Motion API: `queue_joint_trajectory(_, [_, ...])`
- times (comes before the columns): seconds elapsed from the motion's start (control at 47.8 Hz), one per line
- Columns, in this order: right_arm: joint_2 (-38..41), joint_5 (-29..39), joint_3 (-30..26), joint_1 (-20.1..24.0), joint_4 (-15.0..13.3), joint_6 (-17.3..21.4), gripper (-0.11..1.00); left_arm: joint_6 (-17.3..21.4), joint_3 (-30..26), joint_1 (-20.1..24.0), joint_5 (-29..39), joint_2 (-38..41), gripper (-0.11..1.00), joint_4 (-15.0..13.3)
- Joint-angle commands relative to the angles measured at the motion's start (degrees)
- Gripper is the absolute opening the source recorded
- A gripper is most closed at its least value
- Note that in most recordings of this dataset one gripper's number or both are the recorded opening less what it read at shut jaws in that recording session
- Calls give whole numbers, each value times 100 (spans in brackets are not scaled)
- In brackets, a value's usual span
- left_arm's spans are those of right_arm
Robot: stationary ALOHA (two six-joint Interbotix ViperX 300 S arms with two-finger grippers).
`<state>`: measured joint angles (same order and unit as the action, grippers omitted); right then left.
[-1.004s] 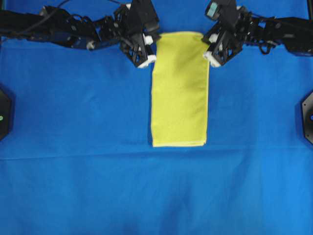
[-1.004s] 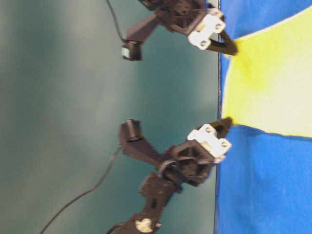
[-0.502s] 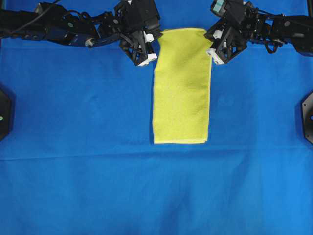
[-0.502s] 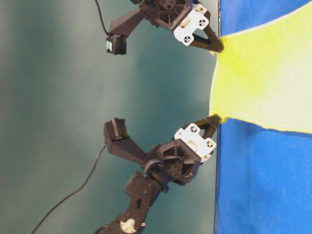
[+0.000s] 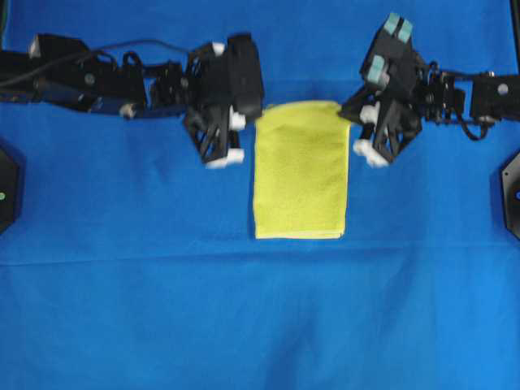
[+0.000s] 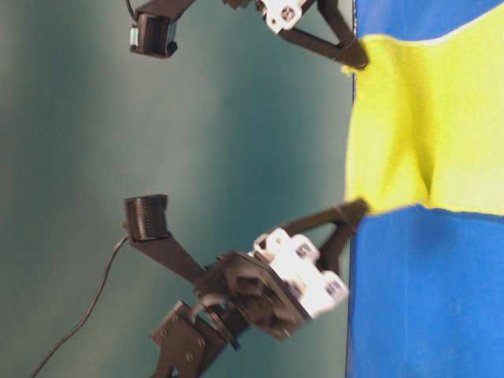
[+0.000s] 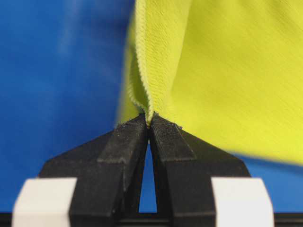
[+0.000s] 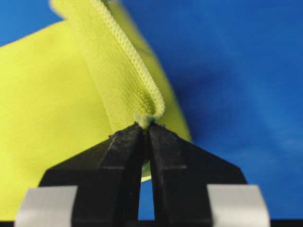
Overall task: Fold the yellow towel.
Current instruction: 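Fold the top half down over the bottom half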
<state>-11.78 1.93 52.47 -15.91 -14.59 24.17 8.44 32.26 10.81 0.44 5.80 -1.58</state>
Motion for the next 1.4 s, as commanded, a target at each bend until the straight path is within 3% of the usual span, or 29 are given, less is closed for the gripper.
queue_joint_trajectory(0.0, [-97,9,-18,334,185,-26,4,-88,0,-316,158,-185,2,0])
queue_joint_trajectory(0.23, [0,185,-53,1160,457,-26,4,-246,18,-1151,264,-62,2,0])
queue_joint_trajectory(0.418, [158,466,-97,1582,536,-26,4,-439,-9,-1450,132,158,2,0])
queue_joint_trajectory(1.025, [439,290,-123,1679,536,-26,5,-510,44,-1494,-369,308,2,0])
queue_joint_trajectory(1.13, [439,264,-123,1679,527,-26,5,-519,53,-1494,-439,299,18,0])
queue_joint_trajectory(1.172, [439,255,-132,1679,527,-26,11,-519,53,-1494,-439,299,32,0])
queue_joint_trajectory(1.255, [439,167,-132,1687,536,-26,35,-519,53,-1494,-439,299,54,0])
queue_joint_trajectory(1.339, [439,141,-141,1705,527,-35,58,-519,53,-1494,-439,290,56,0])
queue_joint_trajectory(1.381, [431,158,-132,1723,527,-35,64,-519,53,-1494,-439,290,53,0])
